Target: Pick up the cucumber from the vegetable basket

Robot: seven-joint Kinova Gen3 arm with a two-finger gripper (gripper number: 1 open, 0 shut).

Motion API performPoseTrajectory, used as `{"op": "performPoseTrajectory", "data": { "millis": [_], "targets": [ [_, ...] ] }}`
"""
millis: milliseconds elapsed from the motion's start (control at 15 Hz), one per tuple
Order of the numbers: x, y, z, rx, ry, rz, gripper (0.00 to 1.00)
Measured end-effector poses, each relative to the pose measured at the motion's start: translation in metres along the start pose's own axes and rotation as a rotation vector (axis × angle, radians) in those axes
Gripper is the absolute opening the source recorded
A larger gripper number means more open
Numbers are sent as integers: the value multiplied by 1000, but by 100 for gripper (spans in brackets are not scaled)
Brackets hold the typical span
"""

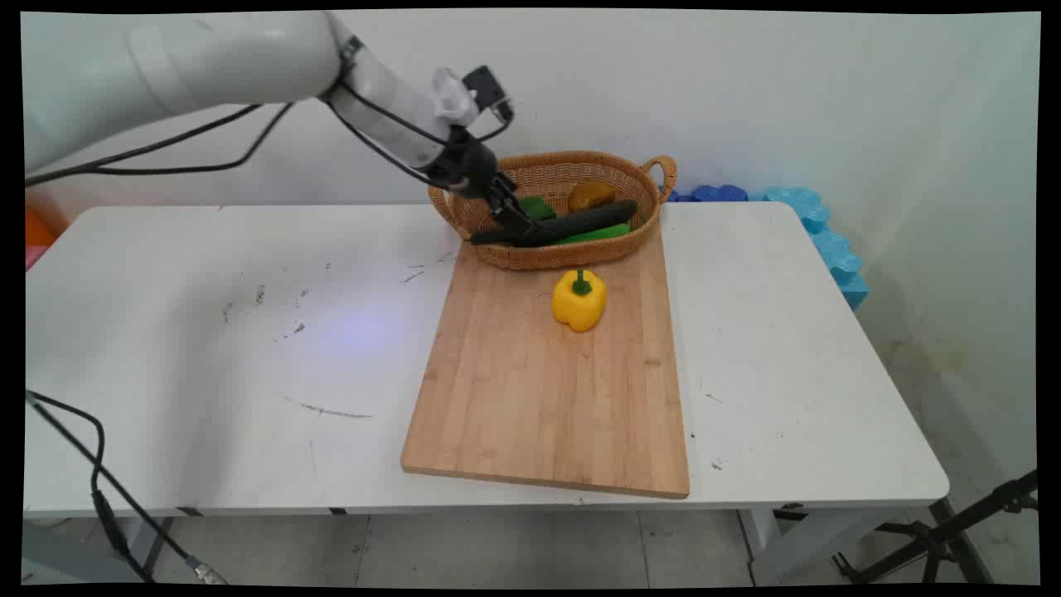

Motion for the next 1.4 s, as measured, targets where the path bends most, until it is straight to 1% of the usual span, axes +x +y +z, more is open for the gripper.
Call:
{"op": "performPoseTrajectory", "data": {
  "millis": [133, 533, 1000, 1400],
  "targets": [
    [8, 0, 20, 13, 4, -8, 100],
    [22, -1, 58, 40, 10, -16, 100],
    [34, -2, 90, 60, 4, -19, 100],
    [40, -1, 110, 69, -23, -14, 100]
  ]
}}
